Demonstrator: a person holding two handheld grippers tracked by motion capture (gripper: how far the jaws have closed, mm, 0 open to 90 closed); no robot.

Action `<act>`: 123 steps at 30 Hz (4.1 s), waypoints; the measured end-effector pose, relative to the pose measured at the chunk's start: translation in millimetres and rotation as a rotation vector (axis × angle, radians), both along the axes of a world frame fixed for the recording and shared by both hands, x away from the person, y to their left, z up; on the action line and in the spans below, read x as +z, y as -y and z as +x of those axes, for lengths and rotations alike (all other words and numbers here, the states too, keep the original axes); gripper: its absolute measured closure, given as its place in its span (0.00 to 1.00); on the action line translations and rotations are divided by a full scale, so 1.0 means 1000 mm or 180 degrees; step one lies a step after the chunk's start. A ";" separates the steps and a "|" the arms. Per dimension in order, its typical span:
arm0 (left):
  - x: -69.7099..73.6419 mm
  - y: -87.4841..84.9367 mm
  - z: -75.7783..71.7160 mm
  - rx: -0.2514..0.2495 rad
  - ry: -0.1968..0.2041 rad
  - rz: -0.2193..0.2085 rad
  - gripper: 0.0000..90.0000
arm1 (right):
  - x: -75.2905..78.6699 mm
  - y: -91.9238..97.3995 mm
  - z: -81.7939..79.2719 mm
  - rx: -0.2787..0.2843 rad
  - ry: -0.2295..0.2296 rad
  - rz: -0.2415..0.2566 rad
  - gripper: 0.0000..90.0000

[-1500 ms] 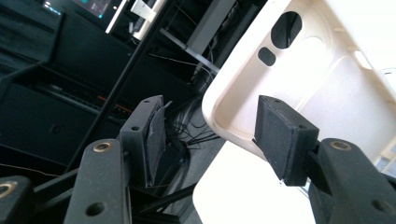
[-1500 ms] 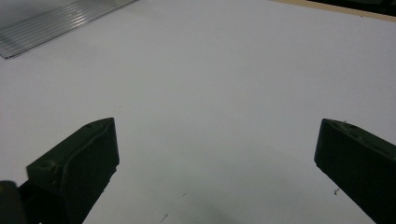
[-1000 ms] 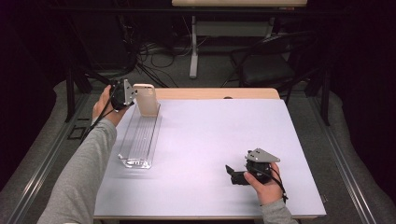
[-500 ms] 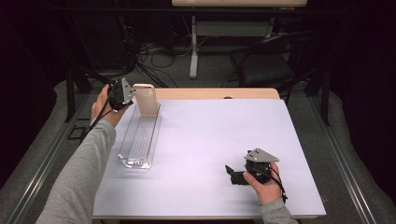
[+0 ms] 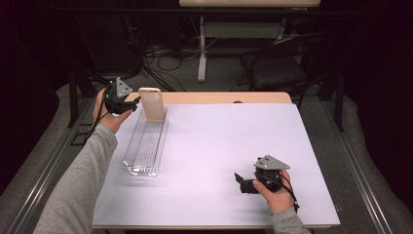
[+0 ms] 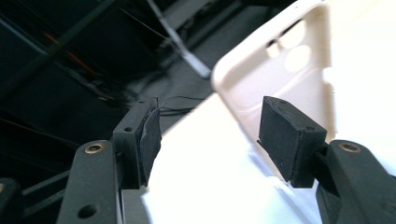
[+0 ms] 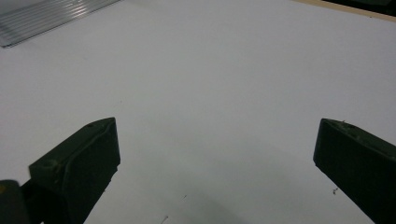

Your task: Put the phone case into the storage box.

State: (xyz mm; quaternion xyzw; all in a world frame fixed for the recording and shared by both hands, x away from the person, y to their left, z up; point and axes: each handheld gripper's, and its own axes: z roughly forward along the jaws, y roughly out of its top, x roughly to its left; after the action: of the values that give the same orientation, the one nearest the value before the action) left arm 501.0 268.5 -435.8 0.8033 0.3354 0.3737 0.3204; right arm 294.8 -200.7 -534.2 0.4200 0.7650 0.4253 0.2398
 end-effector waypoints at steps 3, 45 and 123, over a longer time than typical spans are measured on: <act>0.002 -0.002 -0.001 -0.0037 -0.0135 -0.0262 0.43 | 0.000 0.000 0.000 0.0006 0.0001 0.0001 0.00; 0.026 -0.007 -0.018 0.0000 -0.0772 -0.1559 0.17 | 0.005 0.001 0.001 0.0081 0.0044 -0.0008 0.00; 0.012 0.040 -0.167 -0.0955 -0.0976 -0.1246 0.01 | 0.043 0.014 -0.009 0.0445 -0.0039 -0.0009 0.00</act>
State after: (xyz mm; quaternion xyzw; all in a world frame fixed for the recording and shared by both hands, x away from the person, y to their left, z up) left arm 333.6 229.0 -424.1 0.8139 0.3230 0.1245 0.4666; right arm 285.4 -214.9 -490.9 0.3678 0.7945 0.4374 0.2054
